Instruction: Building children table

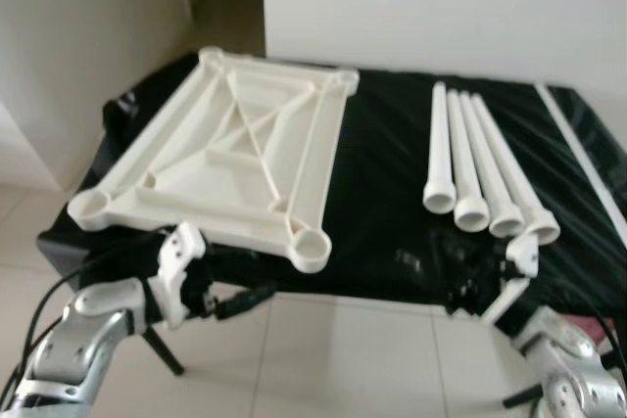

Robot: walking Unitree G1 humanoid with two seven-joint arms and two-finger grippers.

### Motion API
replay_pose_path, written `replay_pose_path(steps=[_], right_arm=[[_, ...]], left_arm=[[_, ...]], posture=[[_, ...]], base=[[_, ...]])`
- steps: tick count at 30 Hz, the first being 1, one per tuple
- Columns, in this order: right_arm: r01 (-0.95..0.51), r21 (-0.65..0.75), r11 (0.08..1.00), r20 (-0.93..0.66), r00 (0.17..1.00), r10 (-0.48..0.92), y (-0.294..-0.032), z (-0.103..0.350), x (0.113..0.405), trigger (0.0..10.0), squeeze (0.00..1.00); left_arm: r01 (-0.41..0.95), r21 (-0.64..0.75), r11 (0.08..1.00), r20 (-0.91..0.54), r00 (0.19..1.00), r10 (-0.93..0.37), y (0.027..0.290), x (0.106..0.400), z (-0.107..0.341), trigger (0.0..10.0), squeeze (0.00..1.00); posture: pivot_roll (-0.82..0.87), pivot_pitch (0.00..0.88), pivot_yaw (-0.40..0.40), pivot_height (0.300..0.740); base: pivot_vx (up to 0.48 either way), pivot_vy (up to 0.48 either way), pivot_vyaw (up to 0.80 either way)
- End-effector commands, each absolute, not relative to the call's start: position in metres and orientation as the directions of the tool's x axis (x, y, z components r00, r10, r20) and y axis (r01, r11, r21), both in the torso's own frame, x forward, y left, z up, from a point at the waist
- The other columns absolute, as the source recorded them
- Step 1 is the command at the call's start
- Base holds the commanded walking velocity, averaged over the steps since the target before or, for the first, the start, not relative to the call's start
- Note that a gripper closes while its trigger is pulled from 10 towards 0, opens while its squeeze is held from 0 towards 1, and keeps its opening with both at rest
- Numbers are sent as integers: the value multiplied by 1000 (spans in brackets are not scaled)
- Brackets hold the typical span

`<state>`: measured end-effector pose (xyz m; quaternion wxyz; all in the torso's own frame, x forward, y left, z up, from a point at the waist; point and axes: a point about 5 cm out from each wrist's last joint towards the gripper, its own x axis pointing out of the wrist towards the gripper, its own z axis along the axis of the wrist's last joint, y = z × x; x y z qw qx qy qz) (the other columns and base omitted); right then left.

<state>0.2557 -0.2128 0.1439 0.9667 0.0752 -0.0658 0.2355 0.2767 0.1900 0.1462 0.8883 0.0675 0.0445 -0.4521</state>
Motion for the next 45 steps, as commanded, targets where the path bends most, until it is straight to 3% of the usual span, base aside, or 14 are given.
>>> replay_pose_path(steps=[1, 3, 10, 12, 13, 15, 21, 26, 29, 33, 45], right_arm=[[-363, 154, 919, 149, 928, 341, -216, 140, 260, 10000, 0], [-363, 154, 919, 149, 928, 341, -216, 140, 260, 10000, 0], [-224, 158, 962, 222, 957, 186, -214, 154, 272, 10000, 0], [-224, 158, 962, 222, 957, 186, -214, 154, 272, 10000, 0], [-163, 162, 973, 230, 965, 123, -217, 155, 274, 10000, 0], [-56, 180, 982, 204, 979, 18, -220, 154, 281, 10000, 0], [7, 109, 994, 166, 986, -25, -204, 157, 295, 10000, 0], [12, 86, 996, 195, 980, -29, -199, 164, 299, 10000, 0], [74, 52, 996, 244, 966, -85, -206, 170, 298, 10000, 0], [186, 20, 982, 248, 951, -185, -208, 164, 294, 10000, 0], [176, 37, 984, 240, 954, -179, -203, 156, 277, 10000, 0]], left_arm=[[733, 111, 671, -107, 680, -726, 200, 287, 151, 10000, 0], [733, 111, 671, -107, 680, -726, 200, 287, 151, 10000, 0], [533, 103, 840, -47, 846, -531, 206, 324, 166, 10000, 0], [533, 103, 840, -47, 846, -531, 206, 324, 166, 10000, 0], [470, 97, 877, -28, 882, -470, 204, 334, 170, 10000, 0], [363, 37, 931, -27, 932, -362, 198, 352, 177, 10000, 0], [238, -65, 969, -39, 970, -240, 195, 372, 174, 10000, 0], [257, -73, 964, 7, 966, -257, 187, 374, 175, 10000, 0], [271, -34, 962, 86, 960, -267, 173, 376, 185, 10000, 0], [310, -91, 946, 101, 948, -301, 163, 377, 185, 10000, 0], [333, -4, 943, 127, 936, -329, 147, 371, 177, 10000, 0]], posture=[[107, 0, -30, 740], [107, 0, -30, 740], [85, 0, -12, 740], [85, 0, -12, 740], [83, 0, -8, 740], [76, 0, 3, 740], [90, 0, -11, 740], [89, 0, 0, 740], [54, 0, 46, 740], [29, 0, 65, 740], [-19, 0, 128, 740]], base=[[0, 0, 0], [0, 0, 0], [0, 0, 0], [0, 0, 0], [0, 0, 0], [0, 0, 0], [0, 0, 0], [0, 0, 0], [0, 0, 0], [0, 0, 0], [0, 0, 0]])
